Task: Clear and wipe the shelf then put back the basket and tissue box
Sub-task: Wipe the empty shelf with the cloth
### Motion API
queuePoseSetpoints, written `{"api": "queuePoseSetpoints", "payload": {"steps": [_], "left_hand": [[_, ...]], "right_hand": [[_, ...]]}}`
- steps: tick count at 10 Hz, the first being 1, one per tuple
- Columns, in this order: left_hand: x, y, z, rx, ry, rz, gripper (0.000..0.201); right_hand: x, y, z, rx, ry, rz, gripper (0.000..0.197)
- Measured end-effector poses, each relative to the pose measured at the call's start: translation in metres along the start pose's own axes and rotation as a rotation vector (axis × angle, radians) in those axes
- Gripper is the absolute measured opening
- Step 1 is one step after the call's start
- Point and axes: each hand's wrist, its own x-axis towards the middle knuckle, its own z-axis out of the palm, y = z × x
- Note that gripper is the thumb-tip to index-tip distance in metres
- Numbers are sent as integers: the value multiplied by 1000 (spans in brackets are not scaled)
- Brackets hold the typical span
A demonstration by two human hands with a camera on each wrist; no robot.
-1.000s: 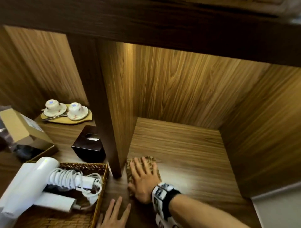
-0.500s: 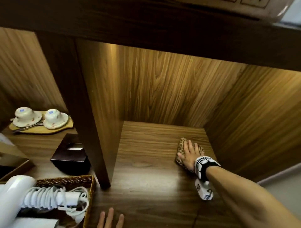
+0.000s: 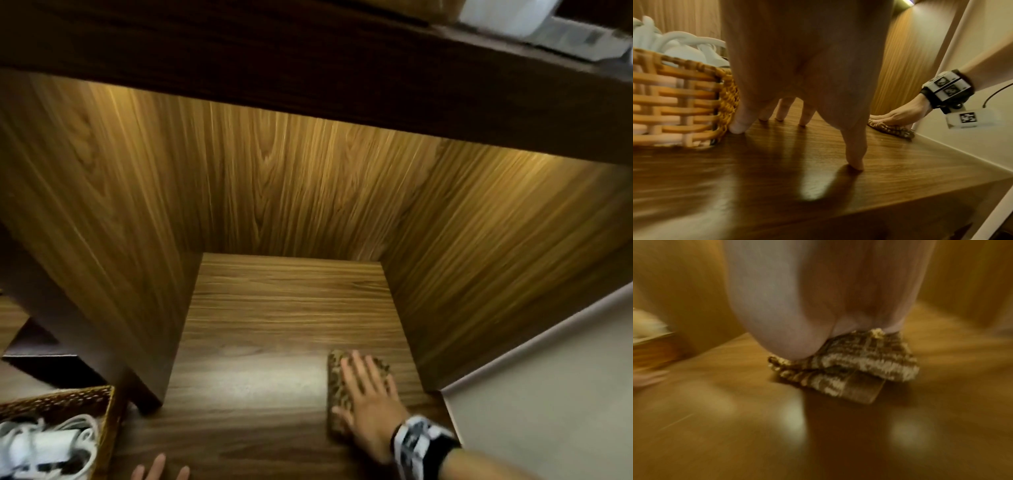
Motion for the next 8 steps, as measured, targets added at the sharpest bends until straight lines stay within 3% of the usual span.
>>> {"api": "queuePoseSetpoints", "payload": {"steps": [1, 2, 3, 4, 5, 7, 8], "left_hand": [[-8, 51, -88, -543, -448, -556, 80], [-22, 77, -123, -363, -547, -537, 71], [-33, 93, -119, -247, -483, -530, 72], [-66, 104, -108, -138, -503, -416, 101], [-72, 108, -111, -104, -464, -413, 126], [-86, 111, -110, -167, -344, -397, 129], [-86, 112, -112, -194, -315, -388, 127]], "right_hand": [[38, 31, -29, 8, 28, 67, 118], [101, 44, -68, 89, 95, 236, 122], [131, 42, -83, 121, 113, 276, 100], [148, 40, -95, 105, 93, 329, 88], [130, 33, -85, 88, 81, 324, 88], [16, 40, -17, 69, 60, 265, 89], [-71, 47, 44, 32, 37, 244, 100]]}}
